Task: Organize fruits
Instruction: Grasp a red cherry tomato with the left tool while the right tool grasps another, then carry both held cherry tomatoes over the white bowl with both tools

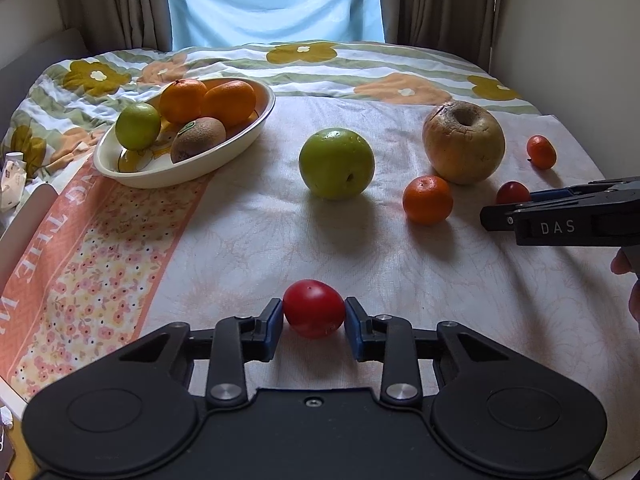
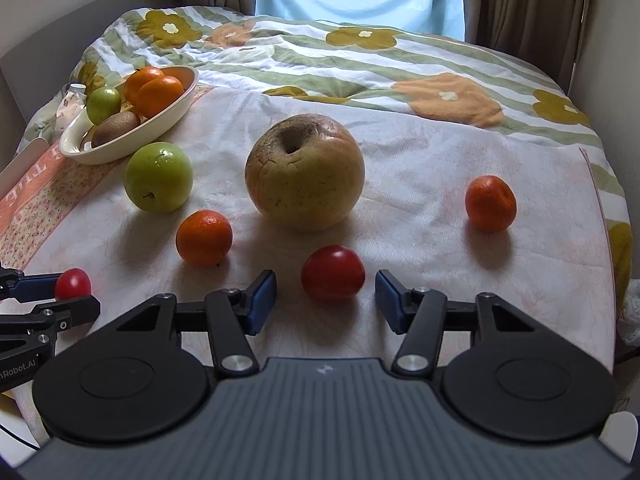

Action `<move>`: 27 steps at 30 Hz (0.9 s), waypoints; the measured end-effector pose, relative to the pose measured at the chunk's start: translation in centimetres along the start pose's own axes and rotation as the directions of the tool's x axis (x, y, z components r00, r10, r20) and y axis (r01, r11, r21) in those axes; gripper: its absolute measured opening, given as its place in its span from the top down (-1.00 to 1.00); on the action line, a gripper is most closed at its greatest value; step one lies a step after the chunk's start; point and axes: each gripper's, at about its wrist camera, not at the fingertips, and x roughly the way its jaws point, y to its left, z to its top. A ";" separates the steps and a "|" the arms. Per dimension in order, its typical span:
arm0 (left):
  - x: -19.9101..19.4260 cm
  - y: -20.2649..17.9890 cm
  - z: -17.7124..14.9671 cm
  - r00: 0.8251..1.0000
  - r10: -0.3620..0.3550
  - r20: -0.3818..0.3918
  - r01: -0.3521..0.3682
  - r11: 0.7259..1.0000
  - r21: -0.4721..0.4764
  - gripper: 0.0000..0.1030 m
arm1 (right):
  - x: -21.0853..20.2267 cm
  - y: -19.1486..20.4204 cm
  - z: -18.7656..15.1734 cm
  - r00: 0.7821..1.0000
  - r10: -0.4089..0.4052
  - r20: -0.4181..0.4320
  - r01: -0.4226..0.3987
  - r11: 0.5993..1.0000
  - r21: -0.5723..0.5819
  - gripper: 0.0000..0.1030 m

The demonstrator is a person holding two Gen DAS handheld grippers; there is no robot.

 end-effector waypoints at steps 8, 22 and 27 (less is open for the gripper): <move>-0.5 0.3 0.2 1.000 0.010 0.006 -0.010 1.000 -0.011 0.30 | -0.1 -0.4 0.4 1.000 0.007 0.006 -0.007 1.000 0.010 0.08; -3.8 0.9 1.6 0.998 0.039 0.048 -0.038 0.999 -0.024 0.30 | -3.7 0.7 1.9 0.999 0.035 0.020 -0.035 0.999 0.003 0.08; -5.7 1.8 2.6 0.995 0.061 0.080 -0.058 0.997 -0.042 0.30 | -5.6 2.0 2.9 0.998 0.054 0.025 -0.053 0.999 -0.012 0.08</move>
